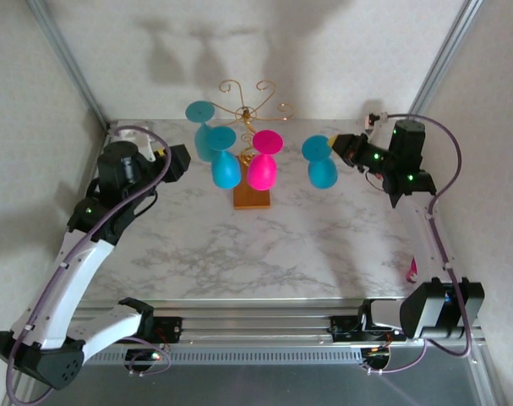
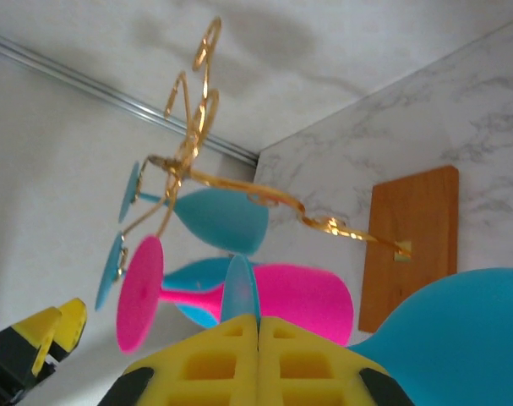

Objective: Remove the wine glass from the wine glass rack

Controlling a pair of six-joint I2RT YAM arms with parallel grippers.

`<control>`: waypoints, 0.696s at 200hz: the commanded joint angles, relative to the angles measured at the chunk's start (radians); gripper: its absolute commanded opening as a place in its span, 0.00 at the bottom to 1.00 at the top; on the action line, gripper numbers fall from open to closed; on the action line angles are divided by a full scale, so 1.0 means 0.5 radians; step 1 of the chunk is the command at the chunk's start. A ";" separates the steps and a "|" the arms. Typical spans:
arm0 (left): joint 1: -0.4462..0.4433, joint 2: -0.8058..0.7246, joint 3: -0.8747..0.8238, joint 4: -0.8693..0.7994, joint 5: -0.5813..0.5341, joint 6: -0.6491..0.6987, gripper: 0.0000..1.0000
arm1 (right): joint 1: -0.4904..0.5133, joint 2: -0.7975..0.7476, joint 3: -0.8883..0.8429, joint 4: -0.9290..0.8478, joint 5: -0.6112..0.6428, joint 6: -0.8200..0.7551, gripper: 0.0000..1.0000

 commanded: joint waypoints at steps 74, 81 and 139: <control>-0.231 -0.280 -0.392 -0.128 0.366 -0.250 0.54 | 0.525 -0.572 -0.581 -0.149 0.243 -0.586 0.00; -0.255 -0.309 -0.434 -0.110 0.384 -0.271 0.54 | 0.580 -0.614 -0.614 -0.133 0.282 -0.636 0.00; -0.464 -0.399 -0.640 -0.081 0.345 -0.363 0.54 | 0.950 -0.833 -0.774 -0.042 0.511 -0.916 0.00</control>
